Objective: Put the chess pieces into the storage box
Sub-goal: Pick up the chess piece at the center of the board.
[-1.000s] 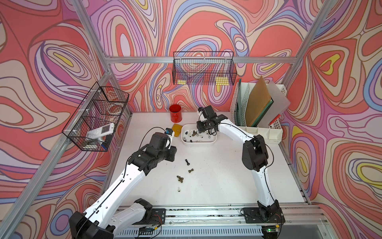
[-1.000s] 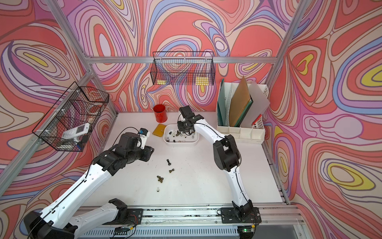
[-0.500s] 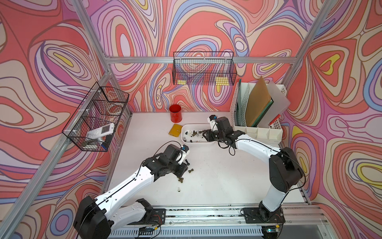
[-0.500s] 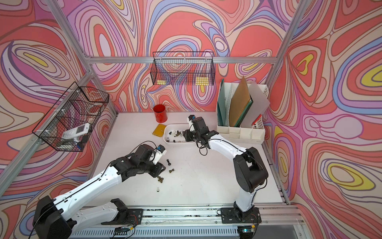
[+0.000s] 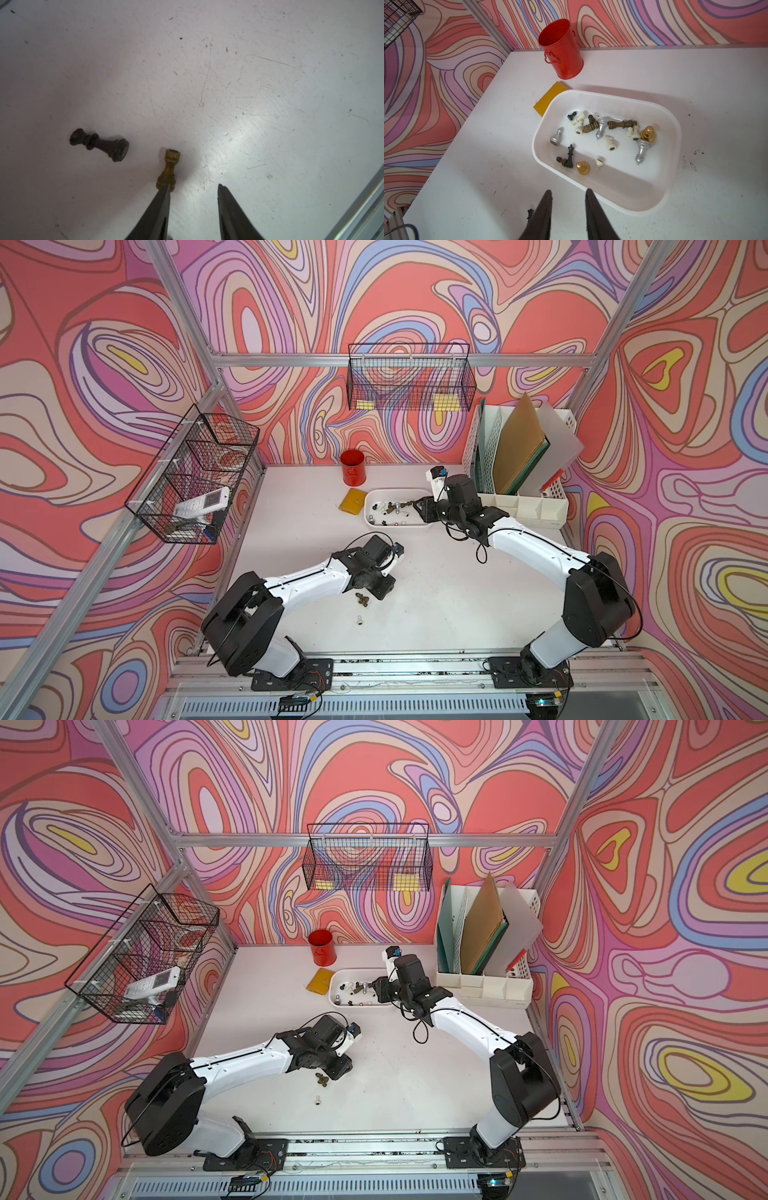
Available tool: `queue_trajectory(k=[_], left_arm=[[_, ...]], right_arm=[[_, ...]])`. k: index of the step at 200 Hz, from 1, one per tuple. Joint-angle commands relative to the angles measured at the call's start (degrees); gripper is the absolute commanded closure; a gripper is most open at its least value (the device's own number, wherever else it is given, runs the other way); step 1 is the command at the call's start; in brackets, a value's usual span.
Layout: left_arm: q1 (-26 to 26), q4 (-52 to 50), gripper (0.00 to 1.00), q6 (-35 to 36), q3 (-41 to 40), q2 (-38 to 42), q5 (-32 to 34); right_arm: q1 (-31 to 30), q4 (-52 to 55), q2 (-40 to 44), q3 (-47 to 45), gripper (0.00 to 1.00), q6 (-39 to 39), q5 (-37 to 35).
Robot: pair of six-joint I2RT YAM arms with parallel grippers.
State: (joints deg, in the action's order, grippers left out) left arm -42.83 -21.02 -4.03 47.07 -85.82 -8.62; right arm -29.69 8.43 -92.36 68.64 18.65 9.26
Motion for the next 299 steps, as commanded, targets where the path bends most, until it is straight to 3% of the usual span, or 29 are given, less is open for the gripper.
queue_trajectory(k=[1,177,267,299], left_arm=[[-0.34,0.03,0.57,2.05,2.36,-1.77,2.66],[-1.64,-15.00,0.64,-4.61,13.41,-14.08,10.19],[-2.10,-18.28,0.90,-4.85,15.99,-16.03,12.01],[-2.12,-17.84,0.92,-4.94,16.68,-11.75,11.40]], right_arm=[[0.06,-0.09,-0.08,-0.88,0.70,-0.66,-0.73],[0.07,0.38,-1.07,-0.20,0.70,-0.46,-0.26],[0.05,0.07,-0.72,-0.66,0.70,-0.47,-0.58],[0.03,1.12,-0.94,0.75,0.70,-0.36,-0.30]])
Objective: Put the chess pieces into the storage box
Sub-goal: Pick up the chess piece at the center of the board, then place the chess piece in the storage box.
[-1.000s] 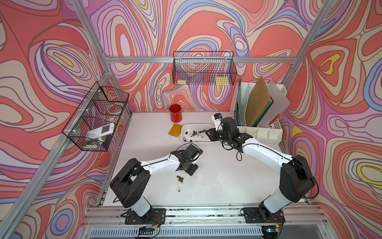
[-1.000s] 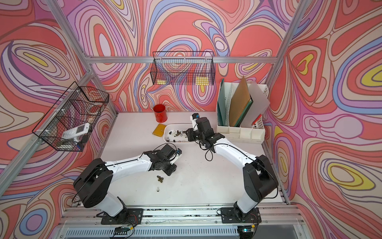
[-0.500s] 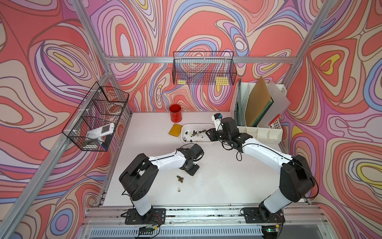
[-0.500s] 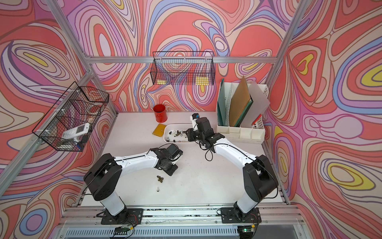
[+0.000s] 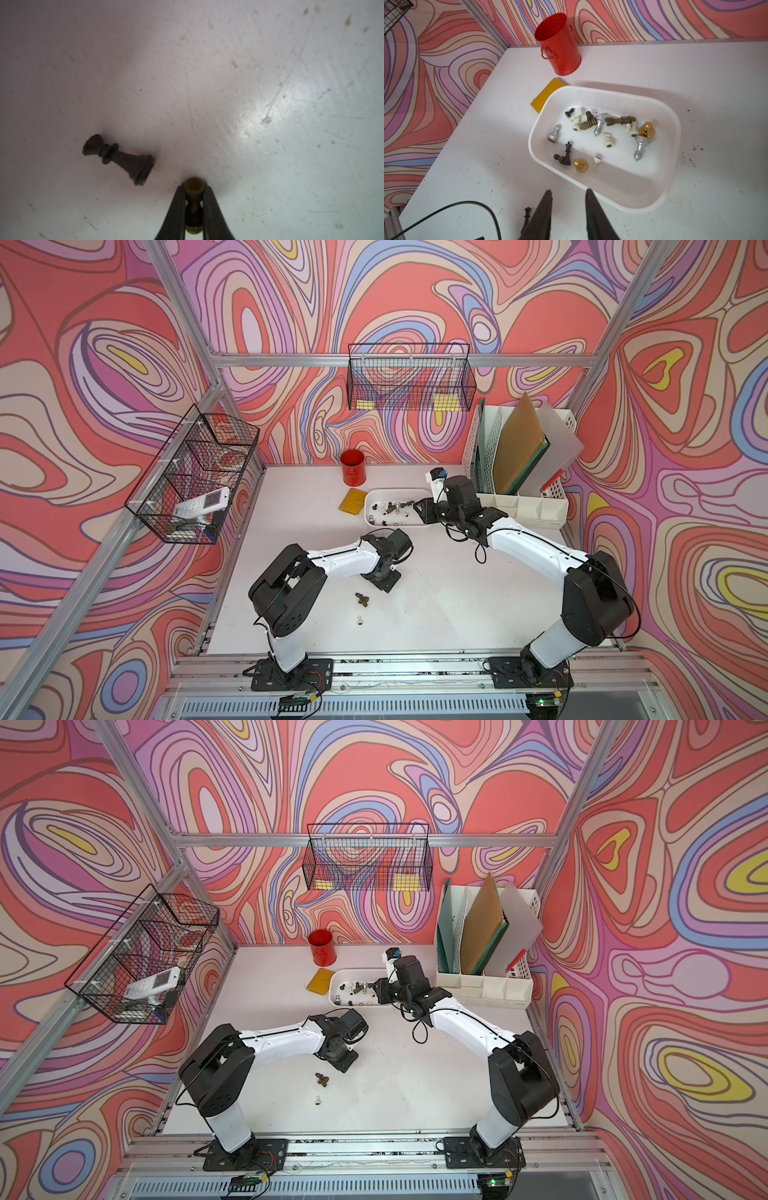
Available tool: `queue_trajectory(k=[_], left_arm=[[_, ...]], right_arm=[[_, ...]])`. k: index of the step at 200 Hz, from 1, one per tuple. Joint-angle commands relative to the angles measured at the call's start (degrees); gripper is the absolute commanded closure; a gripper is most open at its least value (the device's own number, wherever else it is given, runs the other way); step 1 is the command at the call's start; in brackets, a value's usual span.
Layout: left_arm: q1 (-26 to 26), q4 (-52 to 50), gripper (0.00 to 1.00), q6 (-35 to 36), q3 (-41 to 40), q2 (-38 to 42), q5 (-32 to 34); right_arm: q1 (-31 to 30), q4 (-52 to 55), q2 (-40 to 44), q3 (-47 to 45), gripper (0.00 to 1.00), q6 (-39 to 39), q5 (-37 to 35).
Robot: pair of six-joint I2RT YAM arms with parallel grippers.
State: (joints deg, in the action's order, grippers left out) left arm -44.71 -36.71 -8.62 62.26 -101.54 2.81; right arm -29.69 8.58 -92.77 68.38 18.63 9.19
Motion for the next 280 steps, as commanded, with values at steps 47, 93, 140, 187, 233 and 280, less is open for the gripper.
queue_trajectory(k=[47,93,140,187,233,280], left_arm=[[-0.28,-6.12,0.93,2.22,12.06,7.74,0.38],[1.82,-6.62,0.94,6.26,26.21,4.07,1.72],[8.13,-2.98,0.94,7.63,39.91,-8.58,-1.04],[11.78,-1.32,0.94,6.73,52.45,-21.92,-3.51],[12.52,-3.64,0.92,7.13,59.38,-29.45,-2.15],[12.85,-4.47,0.64,5.54,59.28,-28.21,-2.99]], right_arm=[[0.02,-0.60,1.49,-0.79,0.70,0.09,-1.35],[0.93,-0.51,4.83,-2.67,0.70,0.61,-4.60],[2.39,-0.08,10.77,-5.40,0.70,0.33,-9.87],[3.55,1.34,12.27,-6.79,0.70,-0.20,-10.68],[4.29,0.76,9.94,-6.54,0.70,-0.36,-9.24],[4.34,1.10,7.08,-4.32,0.69,-1.35,-4.64]])
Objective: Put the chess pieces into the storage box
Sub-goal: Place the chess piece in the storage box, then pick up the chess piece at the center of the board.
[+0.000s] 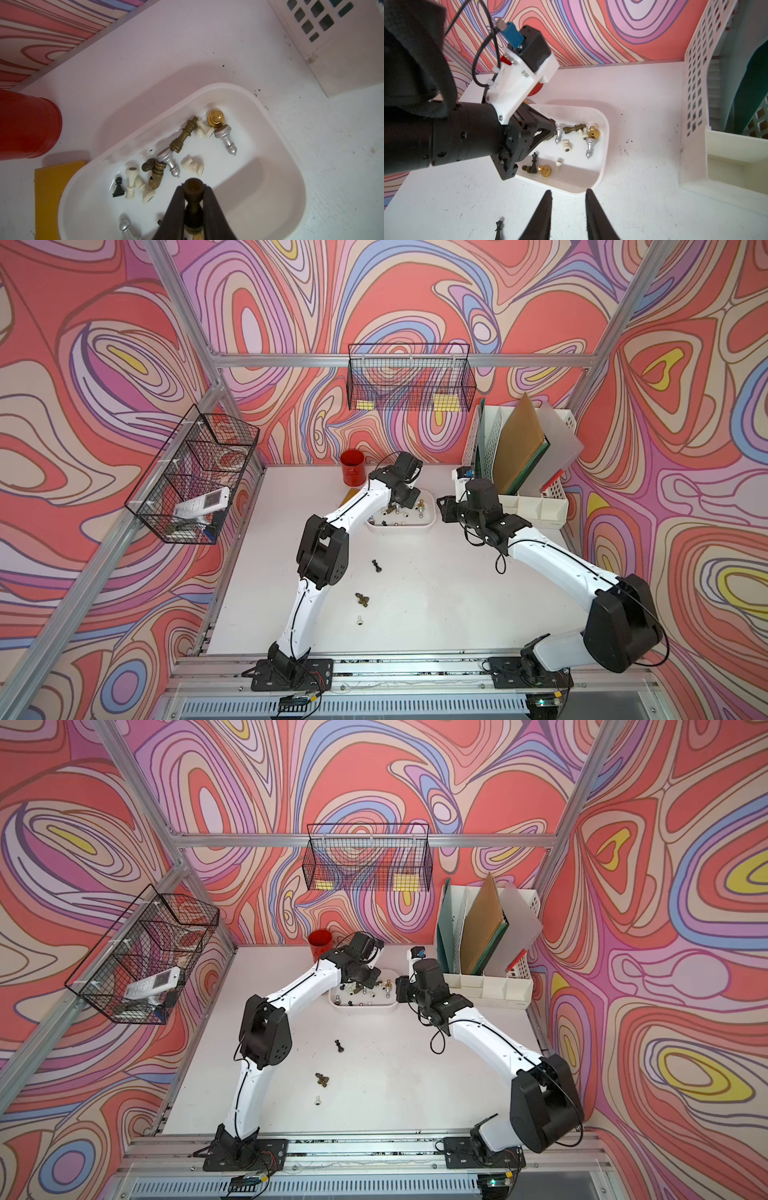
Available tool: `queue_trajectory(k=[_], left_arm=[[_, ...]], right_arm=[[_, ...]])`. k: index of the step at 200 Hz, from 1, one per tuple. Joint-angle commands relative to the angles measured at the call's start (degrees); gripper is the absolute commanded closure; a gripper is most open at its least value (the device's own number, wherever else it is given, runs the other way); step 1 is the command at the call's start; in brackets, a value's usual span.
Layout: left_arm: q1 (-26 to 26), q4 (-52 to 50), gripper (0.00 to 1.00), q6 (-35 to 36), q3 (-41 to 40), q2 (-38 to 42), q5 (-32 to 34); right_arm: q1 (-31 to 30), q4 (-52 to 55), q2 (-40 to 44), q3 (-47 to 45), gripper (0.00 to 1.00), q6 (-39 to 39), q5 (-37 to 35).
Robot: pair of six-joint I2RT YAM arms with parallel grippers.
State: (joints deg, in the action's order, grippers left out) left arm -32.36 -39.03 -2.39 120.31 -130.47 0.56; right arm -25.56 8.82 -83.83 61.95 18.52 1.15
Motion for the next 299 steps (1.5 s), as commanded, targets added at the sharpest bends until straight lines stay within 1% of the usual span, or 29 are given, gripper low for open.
queue_trajectory(k=[1,18,33,59,77,98,114,136,156,176,190,215,250,274,299], left_arm=[[0.52,-2.13,0.64,-0.68,1.19,0.82,-0.78],[0.54,-1.14,0.60,-1.21,-0.77,3.39,-1.09],[0.54,0.27,0.58,-1.42,-3.19,6.18,-1.54],[0.54,2.06,0.58,-2.15,-7.93,11.55,-1.08],[0.74,3.60,0.58,-2.77,-12.42,16.48,-0.32],[0.89,3.92,0.58,-4.02,-18.02,22.93,2.19],[1.28,4.23,0.58,-5.36,-23.16,28.25,3.66],[2.53,2.18,0.57,-9.45,-28.98,35.29,6.13],[4.33,-2.02,0.57,-13.19,-33.31,40.93,5.56],[5.23,-4.94,0.57,-14.54,-38.53,46.89,4.74],[5.35,-6.61,0.57,-14.40,-42.08,50.78,4.79],[5.64,-8.08,0.57,-13.23,-47.95,56.85,6.30],[5.98,-5.33,0.56,-11.10,-55.53,64.28,8.97],[6.61,-3.91,0.55,-10.35,-58.09,66.97,10.74],[6.94,-3.79,0.55,-9.76,-58.14,67.80,10.64]], right_arm=[[0.18,0.94,-1.99,2.20,0.70,-1.31,3.59],[0.16,1.99,-3.45,3.54,0.70,-1.67,7.17],[0.16,2.16,-4.23,3.96,0.71,-1.56,9.78],[-0.81,2.81,-4.07,4.35,0.72,-1.55,11.69],[-3.12,4.74,-4.82,5.63,0.71,-2.61,12.30],[-7.84,7.20,-6.89,7.33,0.71,-3.82,10.22],[-10.89,7.79,-8.99,8.37,0.70,-3.22,9.53],[-14.79,8.32,-12.37,10.26,0.69,-1.94,8.44],[-18.06,11.45,-16.74,14.16,0.69,-1.57,6.50],[-20.48,15.78,-22.28,18.59,0.68,-1.14,4.88],[-21.55,18.42,-25.18,20.98,0.69,-0.63,3.46],[-22.57,22.74,-29.91,25.33,0.69,0.28,3.10],[-24.08,29.73,-36.53,32.30,0.68,0.02,2.03],[-24.60,32.22,-39.31,35.16,0.68,-0.07,1.94],[-24.97,35.42,-42.28,38.58,0.68,0.28,1.40]])
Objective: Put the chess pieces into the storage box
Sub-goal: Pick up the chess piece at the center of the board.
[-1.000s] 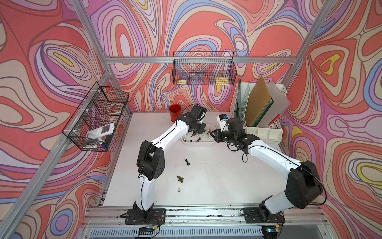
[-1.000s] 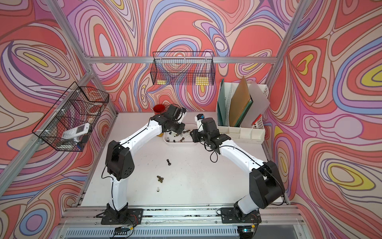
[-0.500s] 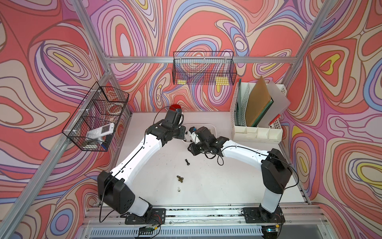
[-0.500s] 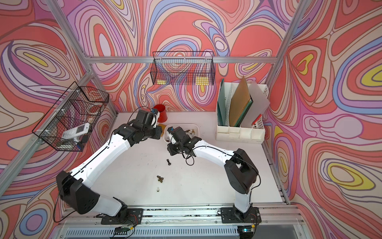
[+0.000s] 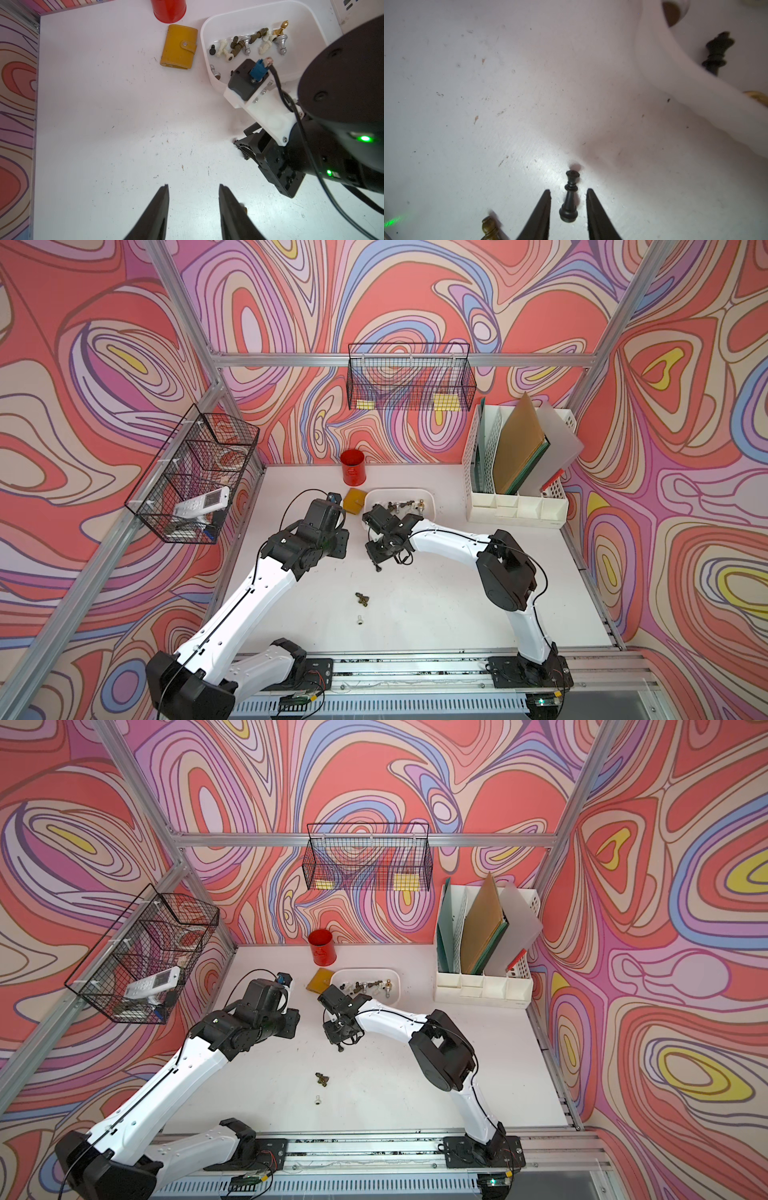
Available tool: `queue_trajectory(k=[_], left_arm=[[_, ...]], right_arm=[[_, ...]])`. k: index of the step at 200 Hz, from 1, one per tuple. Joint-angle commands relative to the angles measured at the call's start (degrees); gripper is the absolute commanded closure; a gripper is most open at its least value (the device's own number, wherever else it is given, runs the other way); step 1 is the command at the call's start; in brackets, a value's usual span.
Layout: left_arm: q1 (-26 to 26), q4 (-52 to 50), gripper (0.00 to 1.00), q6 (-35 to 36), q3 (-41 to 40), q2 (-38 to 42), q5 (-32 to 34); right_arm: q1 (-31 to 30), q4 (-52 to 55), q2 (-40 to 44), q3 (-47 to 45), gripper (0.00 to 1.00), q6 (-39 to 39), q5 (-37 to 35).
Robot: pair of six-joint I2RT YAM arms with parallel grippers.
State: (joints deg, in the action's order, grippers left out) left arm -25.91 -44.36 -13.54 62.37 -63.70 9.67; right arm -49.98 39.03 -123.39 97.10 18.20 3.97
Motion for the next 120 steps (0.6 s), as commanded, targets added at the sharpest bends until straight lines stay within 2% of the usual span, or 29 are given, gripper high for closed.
queue_trajectory(k=[1,45,120], left_arm=[[0.50,1.50,0.55,1.40,-0.17,1.03,1.47],[0.54,2.23,0.55,1.75,-1.52,1.68,1.28],[0.69,2.59,0.55,2.33,-2.38,2.54,1.62]], right_arm=[[-0.56,5.42,-2.86,3.53,0.68,0.61,-1.51],[-1.33,8.12,-6.63,6.77,0.69,0.92,-2.54],[-2.12,14.36,-12.53,11.96,0.77,0.61,-5.01]])
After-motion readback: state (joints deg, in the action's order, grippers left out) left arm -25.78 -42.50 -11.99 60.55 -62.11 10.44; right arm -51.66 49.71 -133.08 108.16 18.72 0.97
